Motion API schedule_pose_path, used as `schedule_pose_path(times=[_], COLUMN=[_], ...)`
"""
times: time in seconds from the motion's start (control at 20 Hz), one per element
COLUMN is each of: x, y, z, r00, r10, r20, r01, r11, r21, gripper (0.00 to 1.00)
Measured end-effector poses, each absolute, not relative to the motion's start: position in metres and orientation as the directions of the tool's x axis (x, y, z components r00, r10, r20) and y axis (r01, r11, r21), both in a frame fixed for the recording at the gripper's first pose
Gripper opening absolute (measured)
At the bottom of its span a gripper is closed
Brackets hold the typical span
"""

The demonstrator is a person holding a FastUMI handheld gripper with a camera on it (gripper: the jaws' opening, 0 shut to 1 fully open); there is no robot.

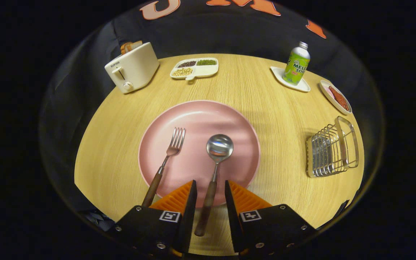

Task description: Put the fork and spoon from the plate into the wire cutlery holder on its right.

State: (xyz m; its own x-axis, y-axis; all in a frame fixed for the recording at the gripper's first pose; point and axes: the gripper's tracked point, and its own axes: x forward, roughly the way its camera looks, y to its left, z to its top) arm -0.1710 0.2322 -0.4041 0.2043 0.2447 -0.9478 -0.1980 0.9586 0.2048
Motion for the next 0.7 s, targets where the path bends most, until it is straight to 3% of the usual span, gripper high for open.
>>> schedule_pose_path(times=[0.2,0.35,0.55,0.7], x=[-0.172,-0.170,-0.167,-0.156], y=[0.232,0.229,0.231,0.231], z=[-0.412,-0.418,-0.420,-0.411], r00=[0.180,0.147,0.117,0.179], r10=[0.207,0.189,0.217,0.262], r20=[-0.962,-0.971,-0.969,-0.948], r01=[-0.206,-0.201,-0.167,-0.177], r11=[0.964,0.967,0.966,0.957], r21=[0.169,0.158,0.196,0.231], gripper=[0.26,0.16,0.08,0.07])
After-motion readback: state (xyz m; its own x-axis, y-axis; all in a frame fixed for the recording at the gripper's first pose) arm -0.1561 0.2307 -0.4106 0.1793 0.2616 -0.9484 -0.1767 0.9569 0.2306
